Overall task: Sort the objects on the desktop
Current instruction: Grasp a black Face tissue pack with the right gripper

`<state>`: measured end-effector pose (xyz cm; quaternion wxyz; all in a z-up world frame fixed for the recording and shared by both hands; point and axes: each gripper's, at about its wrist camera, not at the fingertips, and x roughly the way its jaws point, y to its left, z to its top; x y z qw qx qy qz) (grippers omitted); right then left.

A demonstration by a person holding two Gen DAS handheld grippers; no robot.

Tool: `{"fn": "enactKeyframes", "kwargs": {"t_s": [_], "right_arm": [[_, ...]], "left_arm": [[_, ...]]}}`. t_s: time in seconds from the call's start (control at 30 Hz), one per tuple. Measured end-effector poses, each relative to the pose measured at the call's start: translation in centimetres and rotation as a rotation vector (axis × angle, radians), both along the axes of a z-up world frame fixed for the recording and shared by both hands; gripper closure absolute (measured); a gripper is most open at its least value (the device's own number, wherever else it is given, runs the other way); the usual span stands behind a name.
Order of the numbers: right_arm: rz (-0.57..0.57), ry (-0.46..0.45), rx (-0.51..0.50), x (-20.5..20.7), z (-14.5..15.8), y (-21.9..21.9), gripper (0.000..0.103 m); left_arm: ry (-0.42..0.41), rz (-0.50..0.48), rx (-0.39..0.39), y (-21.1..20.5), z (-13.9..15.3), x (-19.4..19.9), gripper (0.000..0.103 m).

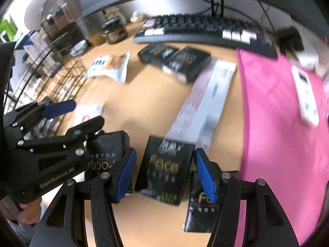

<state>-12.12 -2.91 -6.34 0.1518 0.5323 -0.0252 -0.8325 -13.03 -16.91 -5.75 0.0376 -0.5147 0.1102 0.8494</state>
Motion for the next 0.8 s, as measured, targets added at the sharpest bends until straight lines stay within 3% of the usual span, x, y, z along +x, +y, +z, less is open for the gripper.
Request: {"fn": "enactKeyframes", "kwargs": {"t_s": [0.13,0.3,0.53,0.67,0.8], "right_arm": [[-0.011,-0.006,-0.050,1.8,0.2,0.5,0.044],[-0.071,0.031,-0.085,3.4,1.7,2.4,0.044],[-0.135,0.023,0.001,4.5,1.2,4.9,0.044],[-0.110,-0.004,0.044,5.3,-0.1,4.4,0.044],[-0.084,0.025,0.151,6.2,-0.4,3.2,0.044]], "left_arm": [[-0.007,-0.007,0.014,-0.5,0.4,1.6,0.037],[0.039,0.009,0.032,-1.5,2.5,3.4,0.037],[0.030,0.015,0.063,-2.9,3.1,5.5,0.038],[0.039,0.000,0.068,-2.4,3.3,6.2,0.038],[0.019,-0.029,0.088,-1.6,3.1,6.7,0.038]]}}
